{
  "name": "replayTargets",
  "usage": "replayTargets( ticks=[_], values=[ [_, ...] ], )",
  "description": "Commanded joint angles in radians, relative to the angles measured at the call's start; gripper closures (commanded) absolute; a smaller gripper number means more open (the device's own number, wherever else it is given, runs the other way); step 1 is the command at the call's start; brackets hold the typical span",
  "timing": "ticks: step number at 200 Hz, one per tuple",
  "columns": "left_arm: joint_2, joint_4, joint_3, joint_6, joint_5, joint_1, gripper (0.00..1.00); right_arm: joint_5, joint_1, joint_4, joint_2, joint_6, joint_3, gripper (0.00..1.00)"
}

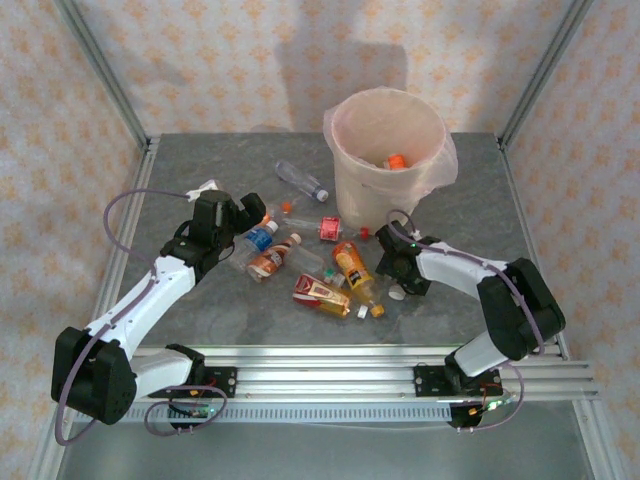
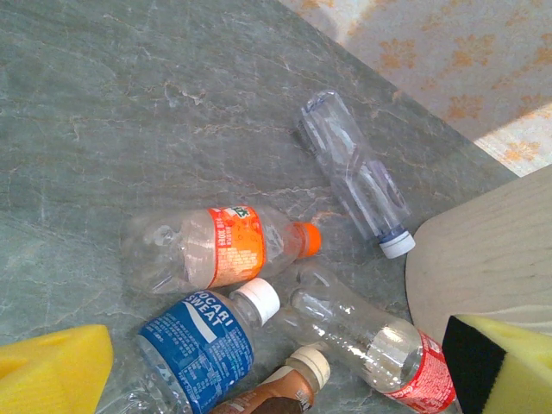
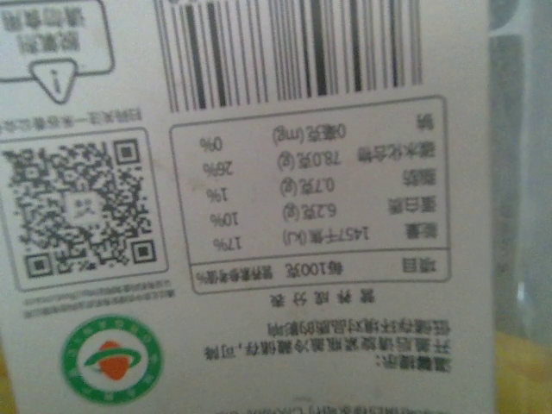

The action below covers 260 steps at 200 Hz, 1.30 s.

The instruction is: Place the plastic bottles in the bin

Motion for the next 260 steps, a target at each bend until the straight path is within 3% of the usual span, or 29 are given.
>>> replayTargets(
  ticks=[1, 46, 106, 155, 196, 260],
  values=[
    [-0.02, 0.003, -0.002, 0.001, -0.017, 0.008, 0.0, 0.068, 0.004, -0.026, -0.033, 0.011, 0.007, 0.37],
    [-0.025, -0.003, 0.003, 0.006, -0.022, 0.008, 0.0, 0.192, 0.001, -0.147, -0.179, 0.04, -0.006, 0.49],
    [-0.04, -0.013, -0.001, 0.013, -0.03, 0.009, 0.0, 0.46, -0.034, -0.43, -0.487, 0.098, 0.064, 0.56],
    [-0.037, -0.005, -0.002, 0.01, -0.027, 0.009, 0.0, 0.528, -0.038, -0.452, -0.681, -0.032, 0.189, 0.6],
    [-0.037, -0.005, 0.0, 0.009, -0.016, 0.009, 0.0, 0.496, -0.038, -0.376, -0.628, -0.183, 0.331, 0.6],
    [-0.083, -0.029, -0.001, 0.01, -0.019, 0.009, 0.0, 0.355, -0.037, -0.234, -0.351, -0.417, 0.666, 0.6]
  ],
)
